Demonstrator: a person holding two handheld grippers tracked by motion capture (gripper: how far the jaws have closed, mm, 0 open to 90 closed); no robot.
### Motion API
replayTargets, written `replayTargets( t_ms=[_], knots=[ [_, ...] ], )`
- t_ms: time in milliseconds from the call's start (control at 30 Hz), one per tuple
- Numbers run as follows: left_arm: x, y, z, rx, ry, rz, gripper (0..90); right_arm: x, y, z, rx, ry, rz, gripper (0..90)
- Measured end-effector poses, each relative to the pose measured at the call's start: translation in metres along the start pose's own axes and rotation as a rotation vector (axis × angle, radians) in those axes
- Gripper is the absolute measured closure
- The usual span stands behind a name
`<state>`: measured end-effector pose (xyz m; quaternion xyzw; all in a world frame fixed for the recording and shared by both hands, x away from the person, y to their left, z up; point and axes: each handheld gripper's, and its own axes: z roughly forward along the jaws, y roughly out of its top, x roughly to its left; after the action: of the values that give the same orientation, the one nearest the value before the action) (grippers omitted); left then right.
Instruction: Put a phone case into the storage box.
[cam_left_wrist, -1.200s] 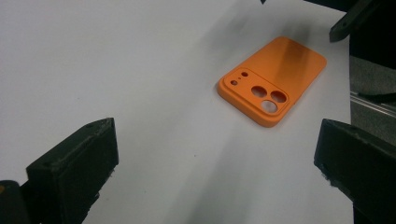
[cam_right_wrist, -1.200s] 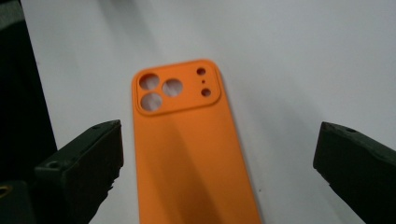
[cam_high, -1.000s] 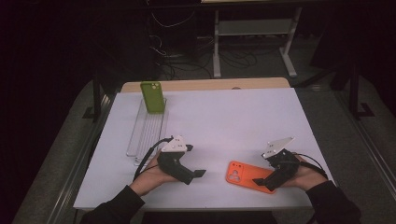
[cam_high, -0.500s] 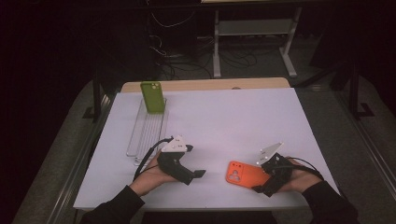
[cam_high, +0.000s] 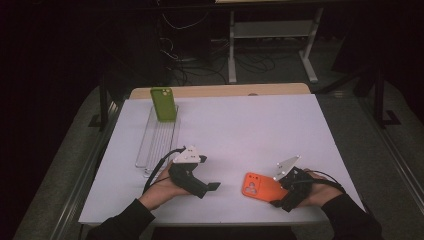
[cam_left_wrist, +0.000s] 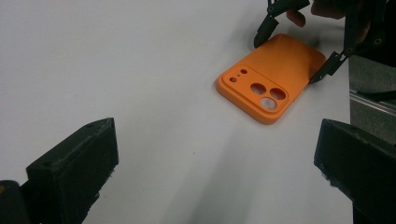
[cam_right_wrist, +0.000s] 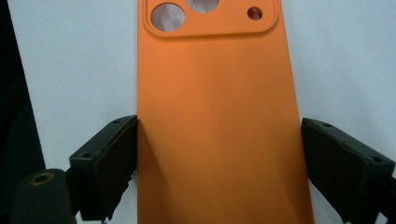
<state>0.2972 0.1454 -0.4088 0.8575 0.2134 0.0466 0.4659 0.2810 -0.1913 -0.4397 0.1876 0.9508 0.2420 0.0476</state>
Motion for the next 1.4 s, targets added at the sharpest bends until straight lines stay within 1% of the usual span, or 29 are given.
replayTargets(
  t_ms=[133, 200, 300, 400, 467, 567, 600, 633, 700, 733, 767, 800, 900, 933, 967, 1000, 1067, 1100, 1133, 1233, 1267, 1400],
  knots=[
    [0.0, 0.0, 0.0, 0.0, -0.001, 0.0, 0.0, 0.0, 0.0, 0.0, -0.002, 0.002, -0.008, 13.7],
    [0.0, 0.0, 0.0, 0.0, 0.003, -0.006, 0.0, 0.0, 0.0, -0.001, 0.0, 0.0, -0.005, 13.9],
    [0.0, -0.001, 0.0, 0.009, -0.005, -0.005, 0.0, 0.0, 0.001, -0.001, 0.001, 0.004, -0.002, 14.1],
    [0.001, -0.001, 0.0, 0.007, -0.013, 0.0, 0.0, -0.001, 0.001, -0.002, -0.003, 0.01, 0.008, 14.3],
    [0.002, 0.0, -0.001, 0.014, -0.021, 0.022, 0.0, -0.002, 0.002, -0.003, -0.013, 0.02, 0.007, 14.4],
    [0.001, 0.001, -0.001, 0.012, -0.035, 0.022, 0.0, -0.004, 0.006, -0.006, -0.013, 0.02, 0.005, 14.5],
    [0.001, 0.002, -0.001, 0.015, -0.039, 0.024, 0.0, -0.005, 0.008, -0.008, -0.013, 0.02, 0.002, 14.6],
    [0.001, 0.002, -0.002, 0.023, -0.042, 0.041, 0.0, -0.006, 0.011, -0.009, -0.016, 0.02, -0.005, 14.7],
    [0.001, 0.004, -0.003, 0.025, -0.055, 0.043, 0.0, -0.009, 0.017, -0.012, -0.02, 0.015, -0.017, 14.8],
    [0.001, 0.005, -0.003, 0.03, -0.056, 0.049, 0.0, -0.009, 0.02, -0.013, -0.024, 0.014, -0.018, 14.8],
    [0.001, 0.005, -0.004, 0.025, -0.056, 0.05, 0.0, -0.01, 0.022, -0.014, -0.027, 0.016, -0.016, 14.9],
    [0.001, 0.006, -0.004, 0.019, -0.058, 0.044, 0.0, -0.012, 0.024, -0.015, -0.035, 0.013, -0.025, 15.0],
    [0.004, 0.01, -0.006, 0.02, -0.056, 0.06, 0.0, -0.017, 0.034, -0.017, -0.043, 0.014, -0.028, 15.2],
    [0.004, 0.011, -0.007, 0.021, -0.056, 0.058, 0.0, -0.02, 0.037, -0.017, -0.05, 0.016, -0.042, 15.2],
    [0.005, 0.013, -0.008, 0.026, -0.055, 0.074, 0.0, -0.021, 0.041, -0.018, -0.054, 0.019, -0.039, 15.3],
    [0.005, 0.014, -0.009, 0.031, -0.053, 0.078, 0.0, -0.022, 0.044, -0.018, -0.061, 0.019, -0.047, 15.3],
    [0.006, 0.018, -0.011, 0.025, -0.062, 0.076, 0.0, -0.025, 0.05, -0.019, -0.068, 0.029, -0.056, 15.4],
    [0.008, 0.02, -0.013, 0.032, -0.061, 0.092, 0.0, -0.026, 0.053, -0.02, -0.073, 0.031, -0.062, 15.4],
    [0.009, 0.023, -0.014, 0.032, -0.063, 0.091, 0.0, -0.027, 0.056, -0.02, -0.078, 0.033, -0.066, 15.5],
    [0.013, 0.031, -0.018, 0.032, -0.069, 0.107, 0.0, -0.03, 0.066, -0.021, -0.089, 0.038, -0.072, 15.5],
    [0.014, 0.034, -0.02, 0.031, -0.073, 0.12, 0.0, -0.031, 0.069, -0.021, -0.095, 0.044, -0.079, 15.5],
    [0.02, 0.044, -0.023, 0.037, -0.11, 0.145, 0.0, -0.034, 0.081, -0.02, -0.117, 0.071, -0.11, 15.5]
  ],
)
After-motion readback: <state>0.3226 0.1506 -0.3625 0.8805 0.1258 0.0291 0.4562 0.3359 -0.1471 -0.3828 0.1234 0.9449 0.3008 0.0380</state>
